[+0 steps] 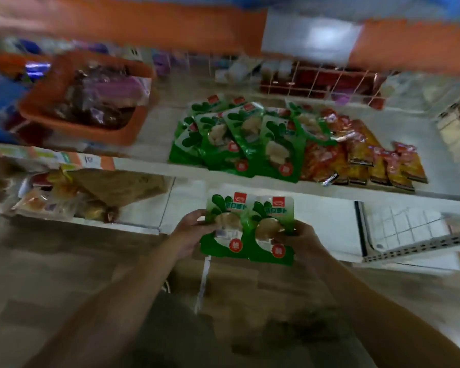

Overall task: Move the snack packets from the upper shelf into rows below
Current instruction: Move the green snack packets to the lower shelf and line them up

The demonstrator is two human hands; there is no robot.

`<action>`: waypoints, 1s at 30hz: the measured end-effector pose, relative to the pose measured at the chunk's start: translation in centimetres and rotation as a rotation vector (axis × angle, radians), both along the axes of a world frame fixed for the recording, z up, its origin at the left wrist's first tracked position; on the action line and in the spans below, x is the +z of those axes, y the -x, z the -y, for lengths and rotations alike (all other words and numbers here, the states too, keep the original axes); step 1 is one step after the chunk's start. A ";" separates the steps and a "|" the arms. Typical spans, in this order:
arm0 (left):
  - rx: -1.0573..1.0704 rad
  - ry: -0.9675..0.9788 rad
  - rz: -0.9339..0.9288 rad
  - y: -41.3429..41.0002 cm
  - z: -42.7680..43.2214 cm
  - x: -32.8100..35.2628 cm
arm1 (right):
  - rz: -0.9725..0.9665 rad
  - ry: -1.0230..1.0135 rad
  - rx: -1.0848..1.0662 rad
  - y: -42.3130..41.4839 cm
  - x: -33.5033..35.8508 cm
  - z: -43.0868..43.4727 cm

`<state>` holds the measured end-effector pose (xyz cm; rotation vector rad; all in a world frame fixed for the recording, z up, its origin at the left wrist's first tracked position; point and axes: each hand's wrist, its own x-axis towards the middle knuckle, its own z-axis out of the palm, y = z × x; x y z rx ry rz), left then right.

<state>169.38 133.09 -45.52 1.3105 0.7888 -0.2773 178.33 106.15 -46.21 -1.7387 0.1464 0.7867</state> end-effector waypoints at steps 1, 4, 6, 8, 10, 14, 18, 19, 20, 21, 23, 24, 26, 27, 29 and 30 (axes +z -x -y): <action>0.001 -0.006 0.004 0.1 -0.3 -1.7 | 0.004 -0.010 -0.005 0.1 -1.7 -0.2; 0.025 0.001 0.032 -0.3 -1.5 -6.7 | 0.054 -0.007 -0.003 -0.5 -6.4 -1.0; 0.029 -0.014 0.068 -1.0 -2.1 -9.8 | 0.076 0.009 0.003 -1.4 -9.5 -1.7; 0.016 -0.059 0.098 -2.1 -2.6 -13.0 | 0.085 0.015 -0.019 -2.6 -12.4 -2.3; 0.015 -0.096 0.107 -3.2 -3.1 -15.6 | 0.098 -0.005 -0.041 -3.8 -15.0 -3.2; 0.019 -0.141 0.158 -5.6 -3.8 -19.8 | 0.187 -0.034 -0.067 -5.7 -18.6 -4.8; 0.041 -0.207 0.175 -6.7 -3.4 -20.8 | 0.235 -0.067 -0.076 -6.5 -19.4 -5.0; 0.044 -0.212 0.185 -6.6 -3.4 -20.9 | 0.249 -0.076 -0.067 -6.4 -19.3 -4.9; 0.049 -0.206 0.188 -6.6 -3.4 -20.8 | 0.254 -0.078 -0.057 -6.4 -19.3 -4.9; 0.054 -0.194 0.186 -6.7 -3.6 -20.5 | 0.255 -0.071 -0.048 -6.4 -19.1 -4.8; 0.049 -0.158 0.215 -6.5 -4.2 -19.7 | 0.269 -0.064 -0.033 -6.3 -18.1 -5.1; 0.045 -0.146 0.233 -6.4 -4.7 -19.3 | 0.275 -0.064 -0.016 -6.3 -17.5 -5.2; 0.044 -0.140 0.260 -6.3 -6.0 -18.8 | 0.281 -0.053 0.036 -6.9 -16.2 -5.6; 0.044 -0.141 0.260 -6.3 -6.7 -18.6 | 0.274 -0.047 0.053 -7.3 -15.9 -5.8; 0.049 -0.153 0.260 -6.6 -8.1 -18.9 | 0.254 -0.045 0.073 -8.5 -15.8 -6.5; 0.050 -0.172 0.259 -6.9 -8.8 -19.3 | 0.246 -0.039 0.073 -9.0 -16.1 -6.9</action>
